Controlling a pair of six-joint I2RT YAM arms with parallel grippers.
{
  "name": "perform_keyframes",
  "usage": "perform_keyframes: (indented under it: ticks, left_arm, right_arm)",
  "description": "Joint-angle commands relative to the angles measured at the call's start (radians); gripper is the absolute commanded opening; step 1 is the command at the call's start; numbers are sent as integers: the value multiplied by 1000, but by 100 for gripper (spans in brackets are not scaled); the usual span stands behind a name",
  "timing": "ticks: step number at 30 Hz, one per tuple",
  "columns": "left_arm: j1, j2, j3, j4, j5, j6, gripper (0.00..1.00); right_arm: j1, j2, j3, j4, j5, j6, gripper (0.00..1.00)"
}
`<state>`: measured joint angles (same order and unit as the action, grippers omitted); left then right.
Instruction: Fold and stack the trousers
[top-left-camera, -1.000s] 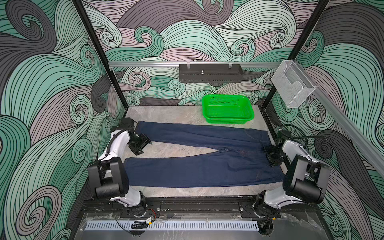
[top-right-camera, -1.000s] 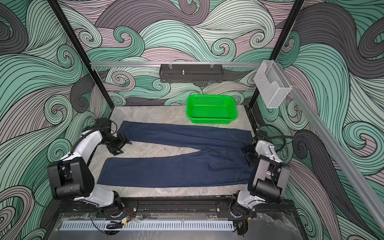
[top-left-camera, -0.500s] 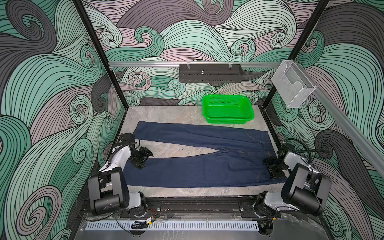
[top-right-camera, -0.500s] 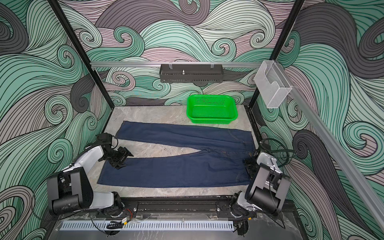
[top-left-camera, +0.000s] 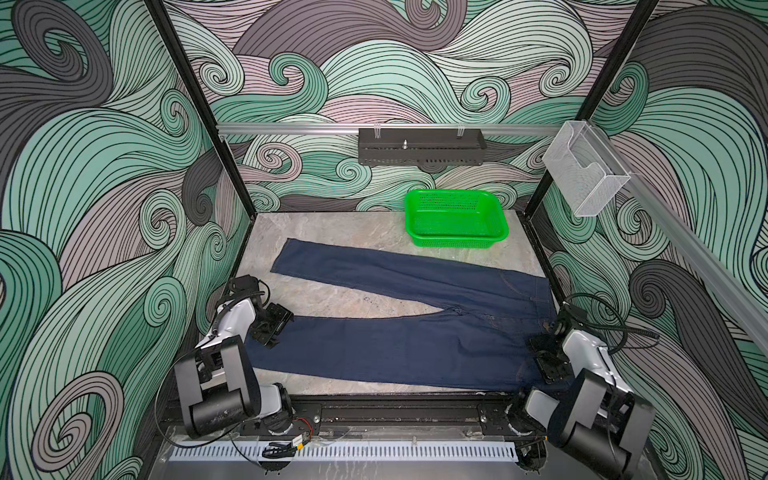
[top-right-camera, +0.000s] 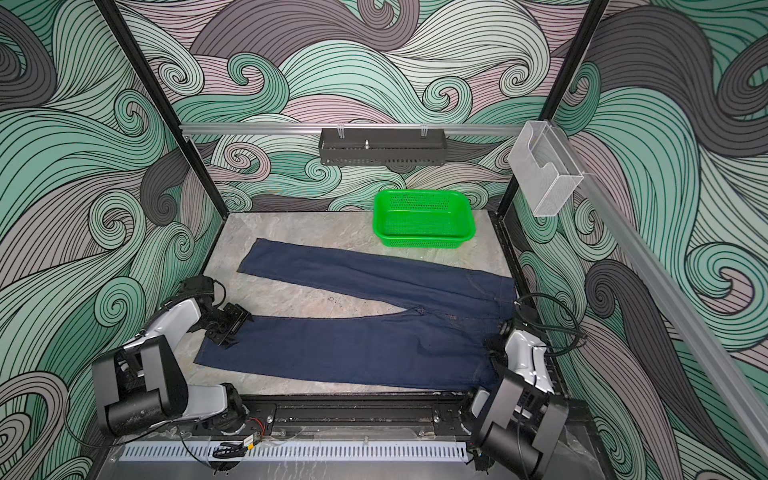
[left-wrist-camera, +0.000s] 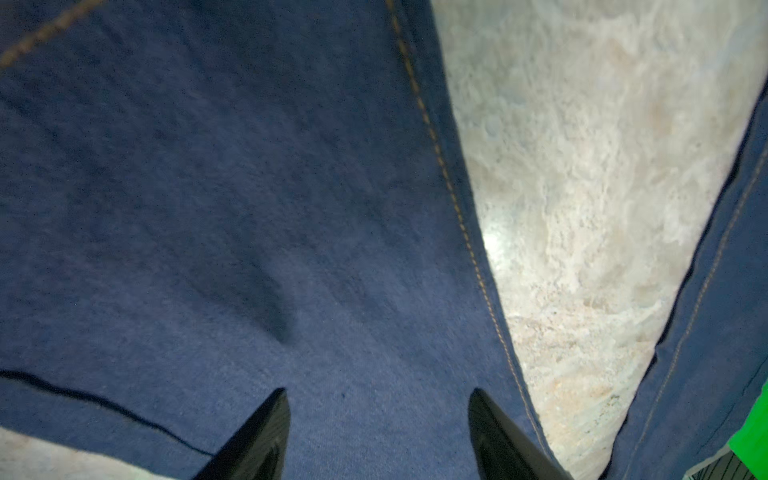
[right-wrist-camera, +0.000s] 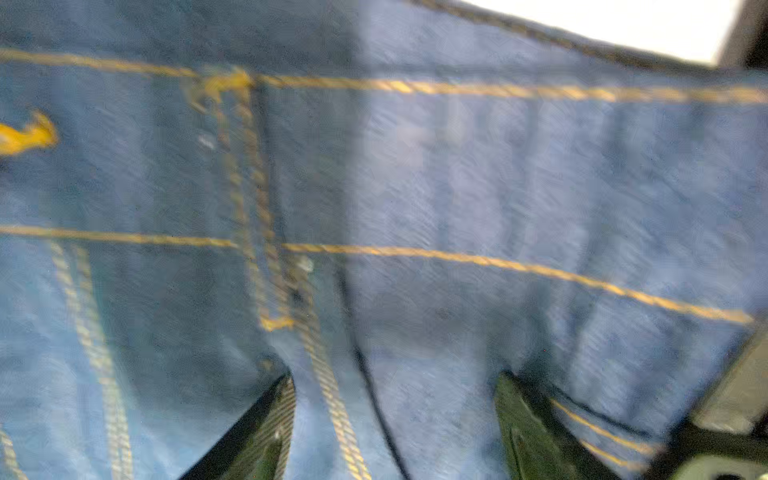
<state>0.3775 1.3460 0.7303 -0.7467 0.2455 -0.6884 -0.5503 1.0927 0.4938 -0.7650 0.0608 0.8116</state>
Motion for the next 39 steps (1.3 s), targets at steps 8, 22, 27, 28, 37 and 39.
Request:
perform_keyframes:
  ticks: [8,22,27,28,37,39]
  left_arm:
    - [68,28,36,-30,24,38,71]
    - [68,-79,260,-161,126,95,73]
    - [67,-39,273,-130,187,88,73]
    - [67,-30,283,-124,202,83,72]
    - [-18,55,421,-165,247,86,72]
    - [-33,62,422,-154,245,79,72]
  right_arm:
    - [-5,-172,-19,-118,-49,13,77]
    - [-5,-153,219,-186,-115,2,78]
    - [-5,-103,257,-165,-157,16,76]
    - [-5,-93,262,-162,-166,18,76]
    - [4,62,358,-127,-202,74,74]
    - [4,100,394,-128,-202,76,73]
